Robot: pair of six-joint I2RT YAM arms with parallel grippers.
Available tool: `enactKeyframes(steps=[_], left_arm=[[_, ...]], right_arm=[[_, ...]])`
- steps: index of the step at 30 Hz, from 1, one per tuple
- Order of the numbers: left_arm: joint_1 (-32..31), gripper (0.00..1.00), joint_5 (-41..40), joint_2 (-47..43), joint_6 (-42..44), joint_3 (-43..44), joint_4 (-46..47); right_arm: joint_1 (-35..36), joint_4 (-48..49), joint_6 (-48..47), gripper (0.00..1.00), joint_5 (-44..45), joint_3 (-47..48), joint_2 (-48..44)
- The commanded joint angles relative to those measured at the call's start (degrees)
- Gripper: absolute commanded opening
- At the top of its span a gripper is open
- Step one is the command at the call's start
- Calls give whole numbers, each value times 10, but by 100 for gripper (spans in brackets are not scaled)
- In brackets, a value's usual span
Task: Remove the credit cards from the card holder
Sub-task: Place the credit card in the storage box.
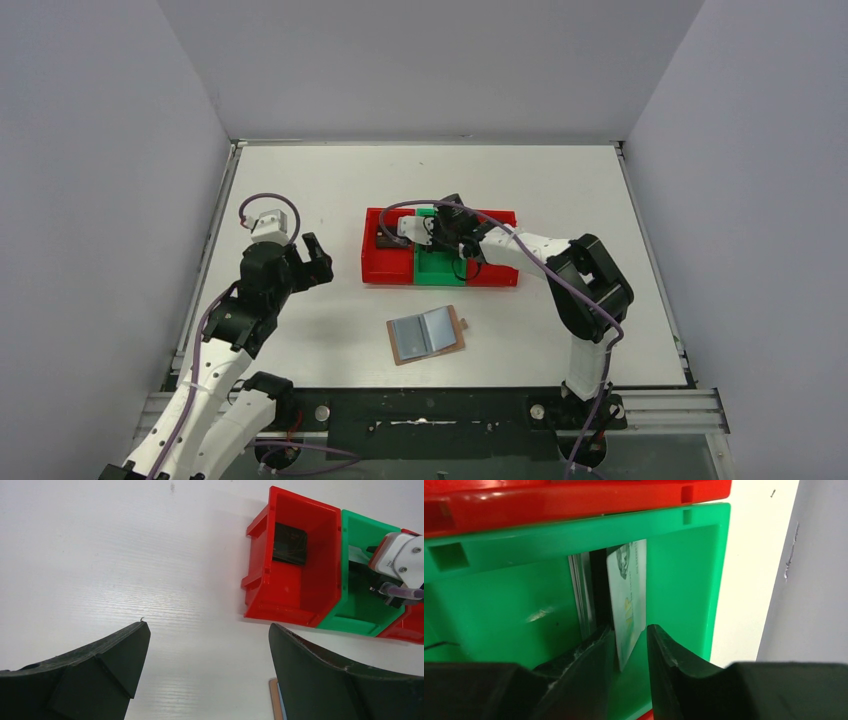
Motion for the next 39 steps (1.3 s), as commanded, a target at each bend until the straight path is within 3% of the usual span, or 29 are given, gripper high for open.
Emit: enactKeyframes(steps=[1, 16, 19, 23, 29, 32, 36, 39], left_arm=[[4, 91, 1, 0, 8, 5, 36], [4, 91, 13, 19, 10, 8, 35], [4, 91, 10, 19, 10, 8, 33], [5, 91, 9, 14, 10, 7, 35], [8, 91, 5, 10, 9, 7, 32], [8, 91, -8, 7, 8, 9, 26], [9, 91, -28, -6, -2, 8, 19], [9, 91, -29, -15, -3, 4, 22]], right_arm=[[-4, -7, -3, 33, -12, 18, -5], [-8, 33, 104, 38, 32, 35, -4], [-8, 56, 189, 40, 16, 35, -34], [-8, 68, 380, 41, -17, 43, -72], [-4, -23, 658, 39, 39, 89, -61], [5, -66, 718, 36, 59, 93, -69], [26, -22, 750, 43, 51, 16, -136], [43, -53, 789, 45, 65, -2, -163]])
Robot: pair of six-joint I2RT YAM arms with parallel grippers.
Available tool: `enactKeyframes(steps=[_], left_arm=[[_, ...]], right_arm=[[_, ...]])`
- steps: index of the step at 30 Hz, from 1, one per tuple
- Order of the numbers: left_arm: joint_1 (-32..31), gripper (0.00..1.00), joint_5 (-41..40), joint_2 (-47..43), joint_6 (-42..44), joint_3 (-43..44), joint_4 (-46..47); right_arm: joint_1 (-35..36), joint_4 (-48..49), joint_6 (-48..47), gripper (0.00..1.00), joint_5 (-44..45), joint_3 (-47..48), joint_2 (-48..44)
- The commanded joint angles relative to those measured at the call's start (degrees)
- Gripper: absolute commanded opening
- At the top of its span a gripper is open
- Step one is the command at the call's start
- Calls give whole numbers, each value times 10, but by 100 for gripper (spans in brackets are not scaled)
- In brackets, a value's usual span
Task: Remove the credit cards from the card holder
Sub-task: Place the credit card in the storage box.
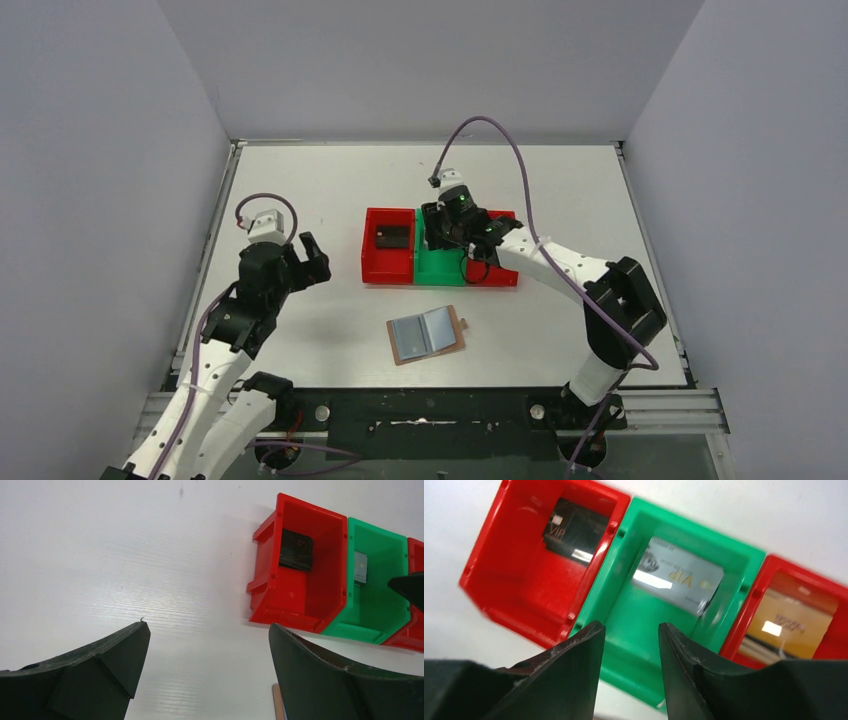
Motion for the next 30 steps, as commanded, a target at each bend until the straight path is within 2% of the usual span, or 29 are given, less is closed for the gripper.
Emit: enactKeyframes(steps=[1, 4, 11, 16, 23, 30], left_arm=[[5, 91, -13, -19, -2, 3, 24], [5, 91, -12, -15, 0, 4, 22], [5, 93, -42, 7, -8, 11, 1], [5, 95, -41, 5, -11, 11, 0], [5, 96, -37, 9, -11, 13, -5], [5, 96, -38, 0, -13, 7, -1]], right_arm=[[35, -20, 99, 45, 31, -23, -68], [85, -24, 131, 49, 65, -55, -91], [190, -33, 252, 64, 168, -121, -115], [242, -24, 333, 63, 193, -160, -118], [300, -97, 455, 64, 264, -137, -82], [309, -22, 436, 60, 227, -166, -80]])
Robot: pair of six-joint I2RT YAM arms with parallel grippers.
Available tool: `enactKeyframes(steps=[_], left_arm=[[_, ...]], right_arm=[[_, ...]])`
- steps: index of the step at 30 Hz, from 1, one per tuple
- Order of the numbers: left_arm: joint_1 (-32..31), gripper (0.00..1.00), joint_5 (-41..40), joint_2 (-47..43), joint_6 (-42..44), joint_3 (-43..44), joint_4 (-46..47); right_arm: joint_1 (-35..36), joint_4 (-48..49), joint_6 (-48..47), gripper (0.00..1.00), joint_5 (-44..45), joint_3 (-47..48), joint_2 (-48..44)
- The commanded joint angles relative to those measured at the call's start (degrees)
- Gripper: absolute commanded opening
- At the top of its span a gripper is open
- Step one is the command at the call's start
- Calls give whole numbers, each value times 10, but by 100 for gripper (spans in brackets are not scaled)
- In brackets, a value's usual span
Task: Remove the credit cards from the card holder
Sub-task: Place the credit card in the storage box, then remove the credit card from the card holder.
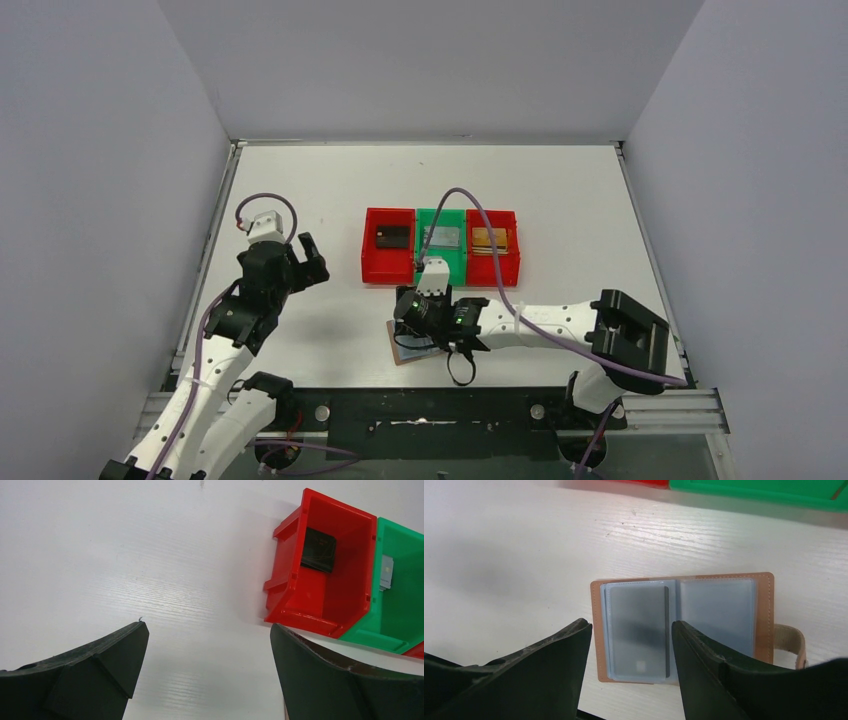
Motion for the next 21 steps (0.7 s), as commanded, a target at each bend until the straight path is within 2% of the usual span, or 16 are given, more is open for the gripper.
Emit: enactKeyframes(steps=[1, 9, 13, 21], left_arm=[[2, 96, -4, -10, -3, 6, 17], [2, 96, 14, -10, 4, 7, 20], [3, 95, 14, -10, 4, 5, 22], [3, 96, 15, -9, 4, 3, 23]], right_arm=[[3, 52, 13, 60, 5, 0, 9], [27, -4, 54, 53, -2, 37, 104], [29, -46, 60, 43, 4, 60, 136], [32, -32, 67, 28, 4, 52, 128]])
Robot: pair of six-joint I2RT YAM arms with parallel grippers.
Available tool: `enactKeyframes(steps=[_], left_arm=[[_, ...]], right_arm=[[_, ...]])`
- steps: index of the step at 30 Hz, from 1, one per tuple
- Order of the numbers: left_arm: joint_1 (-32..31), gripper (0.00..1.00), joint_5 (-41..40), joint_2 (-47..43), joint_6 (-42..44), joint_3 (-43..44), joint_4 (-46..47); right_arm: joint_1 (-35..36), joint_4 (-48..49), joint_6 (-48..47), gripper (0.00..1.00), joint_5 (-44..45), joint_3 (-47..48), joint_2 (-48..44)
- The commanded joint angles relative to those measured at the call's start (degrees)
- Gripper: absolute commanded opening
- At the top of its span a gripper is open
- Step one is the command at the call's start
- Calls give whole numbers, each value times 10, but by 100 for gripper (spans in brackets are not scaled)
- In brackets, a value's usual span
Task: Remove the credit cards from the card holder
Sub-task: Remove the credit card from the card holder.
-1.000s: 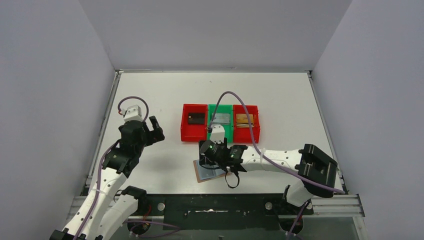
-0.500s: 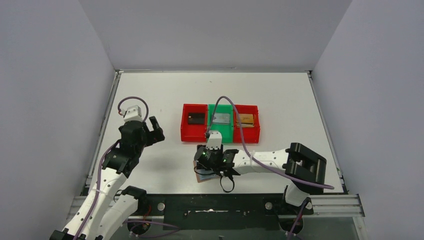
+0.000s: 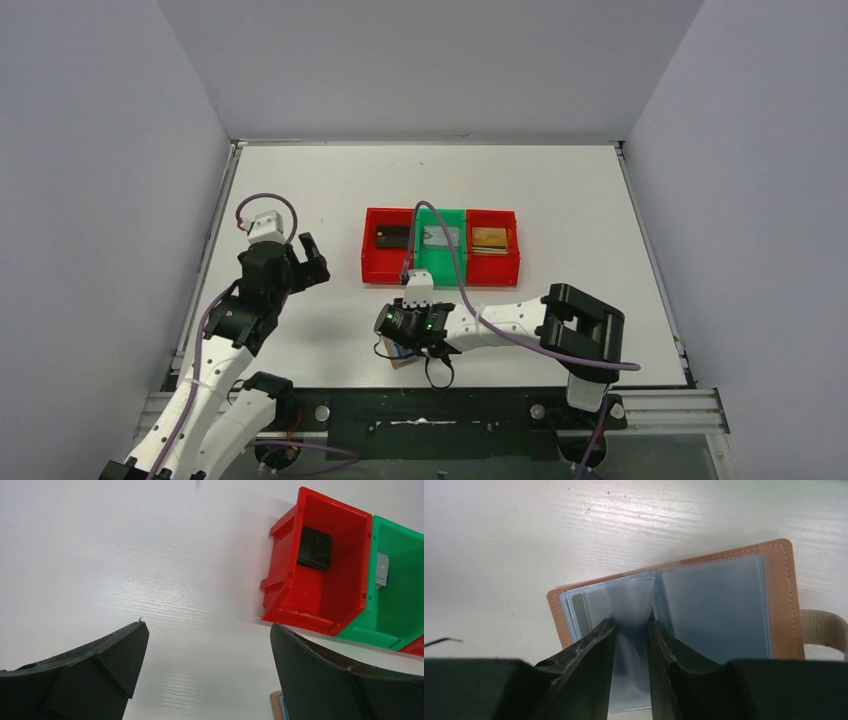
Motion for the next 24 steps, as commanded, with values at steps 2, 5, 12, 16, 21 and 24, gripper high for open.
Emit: enactKeyframes(steps=[2, 5, 12, 16, 21, 24], left_arm=[[2, 95, 12, -4, 5, 3, 25], [2, 95, 24, 3, 5, 1, 32], [1, 96, 61, 21, 4, 3, 39], [1, 96, 139, 15, 3, -10, 73], [2, 96, 315, 18, -114, -56, 134], [0, 92, 473, 29, -192, -111, 236]], right_arm=[[3, 11, 18, 26, -9, -11, -2], [-14, 41, 3, 18, -32, -23, -19], [-87, 272, 12, 18, -185, -144, -82], [-111, 359, 56, 19, -232, -190, -84], [-112, 427, 85, 20, -245, -239, -91], [-120, 478, 110, 20, -255, -279, -94]])
